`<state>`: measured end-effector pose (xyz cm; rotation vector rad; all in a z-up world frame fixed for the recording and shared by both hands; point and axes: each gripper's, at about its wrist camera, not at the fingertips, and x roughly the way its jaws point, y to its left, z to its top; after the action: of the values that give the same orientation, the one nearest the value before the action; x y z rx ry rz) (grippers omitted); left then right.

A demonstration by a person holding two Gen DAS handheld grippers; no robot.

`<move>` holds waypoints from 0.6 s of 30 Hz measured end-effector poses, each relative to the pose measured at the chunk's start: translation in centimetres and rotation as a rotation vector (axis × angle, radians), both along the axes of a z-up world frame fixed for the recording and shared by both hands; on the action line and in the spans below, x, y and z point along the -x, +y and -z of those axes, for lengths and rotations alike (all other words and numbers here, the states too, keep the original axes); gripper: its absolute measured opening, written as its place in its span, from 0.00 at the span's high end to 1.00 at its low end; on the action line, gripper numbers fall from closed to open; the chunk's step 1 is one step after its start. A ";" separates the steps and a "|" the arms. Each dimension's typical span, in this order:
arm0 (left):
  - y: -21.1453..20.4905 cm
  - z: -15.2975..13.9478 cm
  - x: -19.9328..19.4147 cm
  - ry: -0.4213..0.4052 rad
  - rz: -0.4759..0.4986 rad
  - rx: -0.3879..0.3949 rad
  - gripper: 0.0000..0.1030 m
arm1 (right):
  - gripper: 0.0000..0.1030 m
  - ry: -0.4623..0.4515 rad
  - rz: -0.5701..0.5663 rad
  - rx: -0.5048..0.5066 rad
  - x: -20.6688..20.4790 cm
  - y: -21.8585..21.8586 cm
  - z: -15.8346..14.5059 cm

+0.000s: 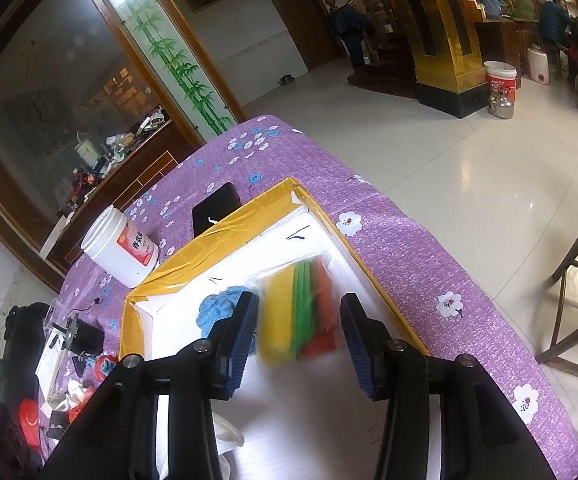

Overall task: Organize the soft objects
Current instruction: 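Carry both items into the white box and open both grippers, then move both grippers back to the table and grasp the black bag with the left gripper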

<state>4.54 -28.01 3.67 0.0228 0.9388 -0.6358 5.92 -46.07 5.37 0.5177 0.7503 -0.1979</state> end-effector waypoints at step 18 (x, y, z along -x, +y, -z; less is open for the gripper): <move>0.5 -2.2 0.9 -0.044 -0.001 0.054 0.71 | 0.52 -0.080 -0.013 -0.019 0.9 0.1 -1.1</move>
<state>3.64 -27.47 5.84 -0.0116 0.8789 -0.6566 5.03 -45.95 6.46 0.5359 0.6782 -0.1570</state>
